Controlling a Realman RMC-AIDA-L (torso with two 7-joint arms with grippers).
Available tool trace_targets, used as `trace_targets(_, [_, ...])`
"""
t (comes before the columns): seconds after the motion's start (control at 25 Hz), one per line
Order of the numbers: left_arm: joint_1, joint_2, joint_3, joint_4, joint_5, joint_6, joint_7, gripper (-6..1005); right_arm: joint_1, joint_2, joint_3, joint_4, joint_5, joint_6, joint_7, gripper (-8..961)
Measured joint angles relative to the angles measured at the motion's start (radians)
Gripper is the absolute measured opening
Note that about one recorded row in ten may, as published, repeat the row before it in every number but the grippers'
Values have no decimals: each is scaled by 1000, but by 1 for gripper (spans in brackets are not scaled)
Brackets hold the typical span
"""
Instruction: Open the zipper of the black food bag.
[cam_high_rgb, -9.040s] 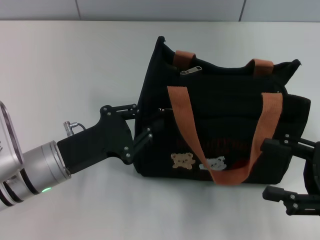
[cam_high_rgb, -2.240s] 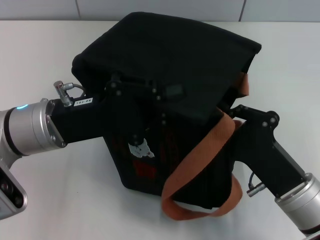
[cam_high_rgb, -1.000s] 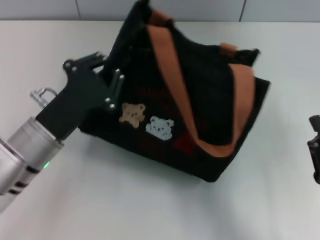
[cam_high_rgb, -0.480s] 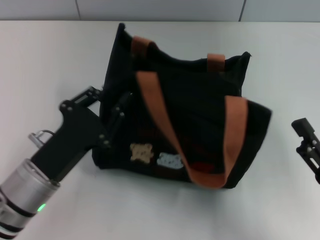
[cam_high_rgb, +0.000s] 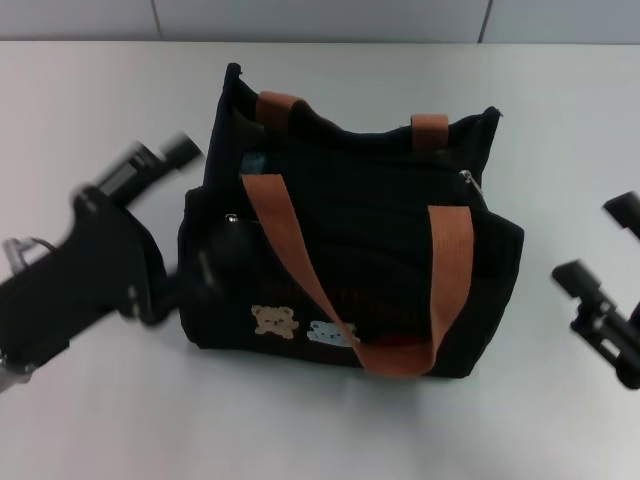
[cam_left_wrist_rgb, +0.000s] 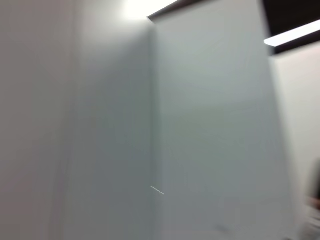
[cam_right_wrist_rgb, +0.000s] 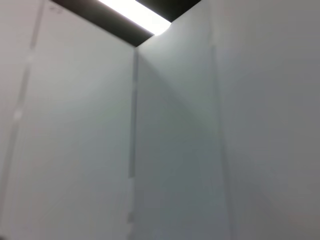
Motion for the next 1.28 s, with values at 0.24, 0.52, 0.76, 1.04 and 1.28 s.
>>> trace_targets(0.24, [-11, 3, 353, 237, 23, 3, -208, 818, 60, -2, -249, -210, -43, -11, 260, 698])
trace_targets(0.52, [-20, -3, 422, 276, 27, -23, -275, 818, 107, -1, -294, -288, -120, 80, 425, 731])
trace_targets(0.76, [-13, -1, 416, 278, 27, -25, -282, 819, 116, 1, -307, -288, -123, 104, 431, 787])
trace_targets(1.04, [2, -1, 413, 279, 19, -26, -273, 819, 110, 2, -298, -288, -117, 105, 428, 847])
trace_targets(1.28, [10, -3, 398, 280, 18, -26, -268, 819, 109, 2, -296, -287, -112, 105, 426, 847])
